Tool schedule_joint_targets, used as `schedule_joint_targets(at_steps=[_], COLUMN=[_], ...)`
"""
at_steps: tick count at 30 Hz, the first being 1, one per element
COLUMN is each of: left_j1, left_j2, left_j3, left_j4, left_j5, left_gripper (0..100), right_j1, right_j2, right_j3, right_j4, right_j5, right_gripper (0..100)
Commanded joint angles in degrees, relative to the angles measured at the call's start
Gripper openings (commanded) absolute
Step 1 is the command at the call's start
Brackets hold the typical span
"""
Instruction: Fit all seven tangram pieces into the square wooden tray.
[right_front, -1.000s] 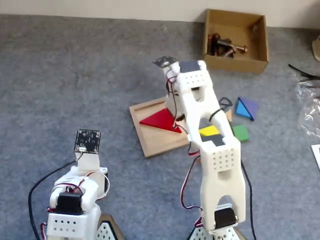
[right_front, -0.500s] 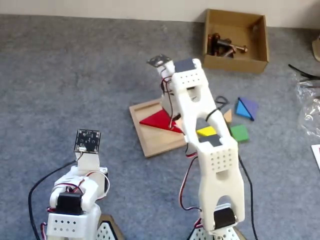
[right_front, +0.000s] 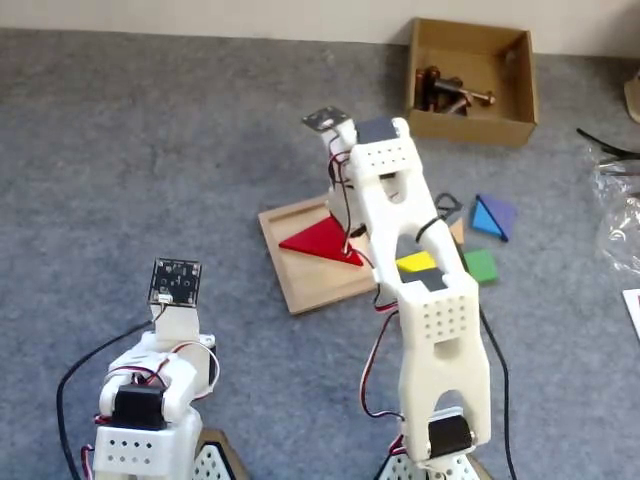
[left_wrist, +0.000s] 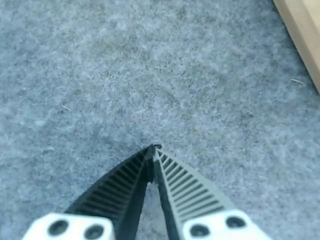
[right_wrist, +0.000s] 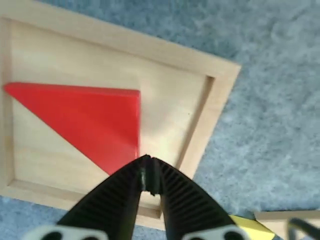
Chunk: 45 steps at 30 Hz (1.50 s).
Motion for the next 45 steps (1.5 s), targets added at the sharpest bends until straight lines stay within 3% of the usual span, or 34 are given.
schedule_joint_targets(at_steps=[1,13,24,34,45], left_j1=[0.9,0.9,0.9,0.9,0.9], left_j2=[-0.4,-0.4,-0.4,-0.4,-0.4], left_j3=[1.1,1.1,1.1,1.1,1.1], left_j4=[-0.2,-0.2,-0.2,-0.2,-0.2], left_j5=[0.4,0.4,0.4,0.4,0.4], left_gripper=[1,1,1,1,1], right_j1=[1.8,1.4,-5.7,-10.0,-9.7], right_j2=[-0.7,4.9,4.6,4.6,5.0], right_j3=[-2.8,-0.8,-0.9,-0.9,-4.8], right_j4=[-0.8,2.3,8.6,8.7,8.1], right_j5=[-0.3,-0.4,-0.4,-0.4,-0.4], right_gripper=[0.5,0.5,0.5,0.5,0.5])
